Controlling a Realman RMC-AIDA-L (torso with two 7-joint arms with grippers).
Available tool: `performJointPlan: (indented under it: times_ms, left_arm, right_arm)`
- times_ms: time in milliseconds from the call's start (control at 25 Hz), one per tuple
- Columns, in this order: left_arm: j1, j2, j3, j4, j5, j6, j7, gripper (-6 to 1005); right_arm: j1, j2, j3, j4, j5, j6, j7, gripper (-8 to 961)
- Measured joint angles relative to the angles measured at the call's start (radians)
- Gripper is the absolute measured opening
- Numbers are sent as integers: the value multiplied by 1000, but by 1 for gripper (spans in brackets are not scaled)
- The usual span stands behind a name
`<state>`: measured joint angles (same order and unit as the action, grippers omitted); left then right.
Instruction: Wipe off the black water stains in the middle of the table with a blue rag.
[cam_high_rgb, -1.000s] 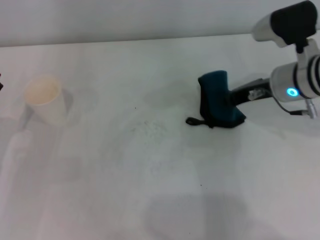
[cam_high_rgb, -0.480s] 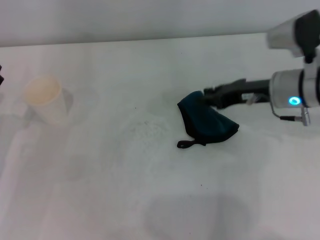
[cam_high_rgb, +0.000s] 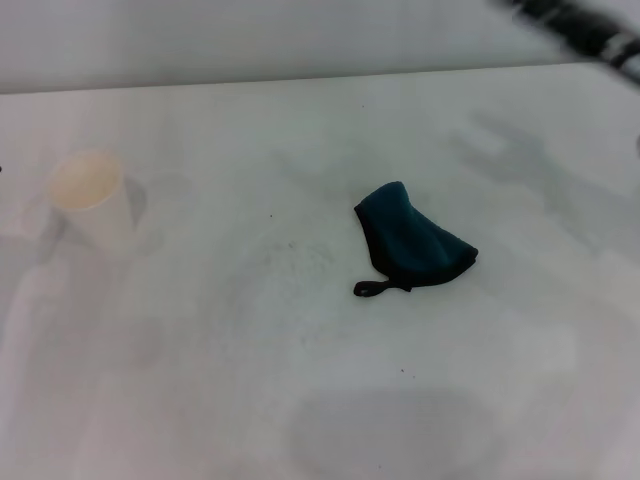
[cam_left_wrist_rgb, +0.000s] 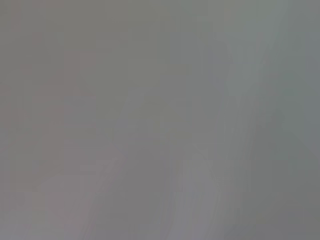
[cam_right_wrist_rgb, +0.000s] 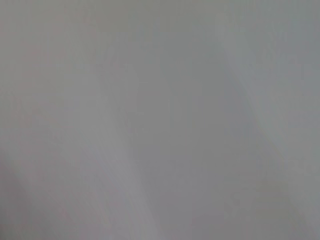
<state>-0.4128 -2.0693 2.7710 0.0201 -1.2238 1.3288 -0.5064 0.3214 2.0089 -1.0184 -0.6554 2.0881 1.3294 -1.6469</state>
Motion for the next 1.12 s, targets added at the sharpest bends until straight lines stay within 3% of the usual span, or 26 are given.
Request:
performJointPlan:
  times_ms: [80,200,360,560,1120]
  left_arm:
    - [-3,0,-1,1,0,6,-3,887]
    - [-4,0,-3,2,-1,30,-18,887]
    - [-6,0,-3,0,-1,38,-23,887]
    - [-8,-4,-2,10,-1,35,-29,887]
    - [-11,-9,-3,38,-14,17,-40,888]
  right_arm:
    - [2,1,54,98,118,101,-133,727]
    - [1,3,82,248,270,184,-456,785]
    - [8,2,125,463,365,125,-799,785]
    - [16,4,249,658,384,23,-1047,785]
    - [23,4,251,651,384,-64,-1089,785]
